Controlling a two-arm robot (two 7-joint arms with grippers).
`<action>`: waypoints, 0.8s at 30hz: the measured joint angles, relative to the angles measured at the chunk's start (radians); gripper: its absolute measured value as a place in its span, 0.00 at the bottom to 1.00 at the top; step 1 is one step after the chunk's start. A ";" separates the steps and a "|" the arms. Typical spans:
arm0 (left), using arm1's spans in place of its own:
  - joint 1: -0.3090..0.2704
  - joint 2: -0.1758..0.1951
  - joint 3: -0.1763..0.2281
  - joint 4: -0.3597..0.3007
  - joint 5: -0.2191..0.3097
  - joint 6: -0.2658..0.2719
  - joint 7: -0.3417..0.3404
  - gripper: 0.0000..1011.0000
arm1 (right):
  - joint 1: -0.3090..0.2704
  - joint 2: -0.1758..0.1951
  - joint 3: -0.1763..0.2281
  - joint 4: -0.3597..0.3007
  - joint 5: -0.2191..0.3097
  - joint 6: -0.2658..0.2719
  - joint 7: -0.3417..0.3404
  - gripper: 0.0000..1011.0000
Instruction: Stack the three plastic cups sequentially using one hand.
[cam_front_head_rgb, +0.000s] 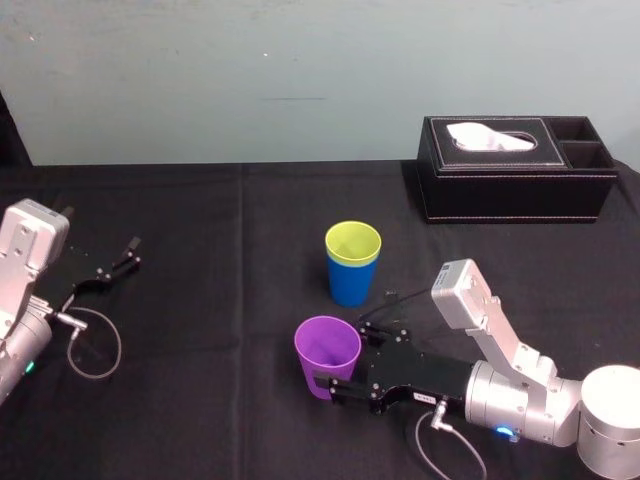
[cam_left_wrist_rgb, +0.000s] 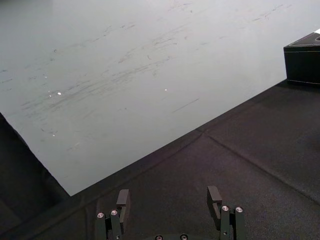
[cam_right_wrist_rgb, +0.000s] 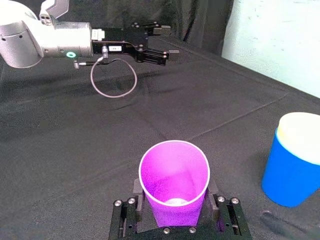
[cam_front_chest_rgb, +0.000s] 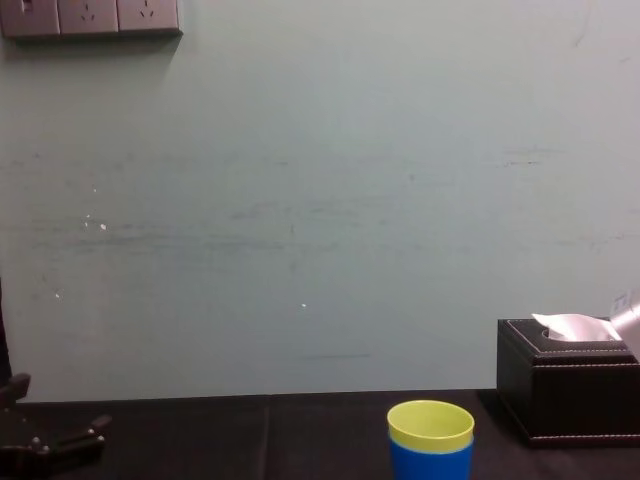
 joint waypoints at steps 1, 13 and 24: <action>0.000 0.000 0.000 0.000 0.000 0.000 0.000 1.00 | 0.000 0.000 0.000 0.000 0.000 0.000 0.000 0.72; 0.000 0.000 0.000 0.000 0.000 0.000 0.000 1.00 | -0.001 0.001 0.001 -0.001 0.000 0.000 -0.001 0.71; 0.000 0.000 0.000 0.000 0.000 0.000 0.000 1.00 | -0.037 0.027 0.035 -0.084 0.016 0.038 -0.058 0.71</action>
